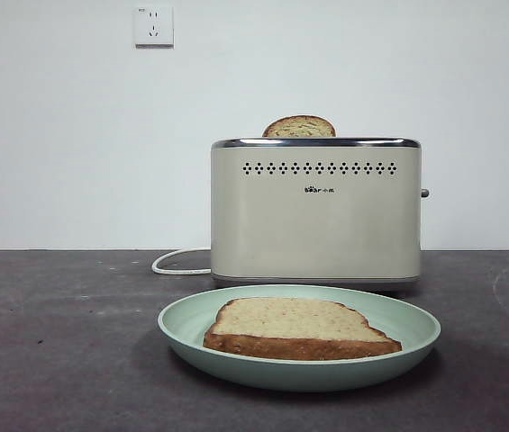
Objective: Take the bread from the toaster,put the bread on the plate,put the plate on the table
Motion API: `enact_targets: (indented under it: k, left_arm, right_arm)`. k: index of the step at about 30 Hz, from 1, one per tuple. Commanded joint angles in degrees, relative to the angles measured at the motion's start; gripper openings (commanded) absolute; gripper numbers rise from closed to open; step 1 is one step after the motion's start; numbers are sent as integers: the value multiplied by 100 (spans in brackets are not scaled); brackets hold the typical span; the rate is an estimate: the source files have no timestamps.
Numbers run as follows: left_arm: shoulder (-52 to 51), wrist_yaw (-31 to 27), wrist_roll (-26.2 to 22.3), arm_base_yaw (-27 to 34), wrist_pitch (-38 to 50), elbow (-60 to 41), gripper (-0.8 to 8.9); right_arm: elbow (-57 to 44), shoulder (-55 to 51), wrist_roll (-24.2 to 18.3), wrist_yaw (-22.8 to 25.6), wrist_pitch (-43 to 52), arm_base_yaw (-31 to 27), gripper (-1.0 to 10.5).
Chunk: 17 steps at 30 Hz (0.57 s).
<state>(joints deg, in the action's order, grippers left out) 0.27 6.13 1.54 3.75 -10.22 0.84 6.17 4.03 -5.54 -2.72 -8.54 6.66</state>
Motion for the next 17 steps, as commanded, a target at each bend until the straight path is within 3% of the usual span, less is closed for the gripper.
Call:
enact_targets:
  k: [1, 17]
  left_arm:
    - [-15, -4, 20, 20, 28, -68, -3]
    - [-15, -4, 20, 20, 28, -68, -3]
  right_arm:
    - [-175, -114, 101, 28, 52, -9, 2]
    - [-463, -396, 168, 13, -501, -9, 2]
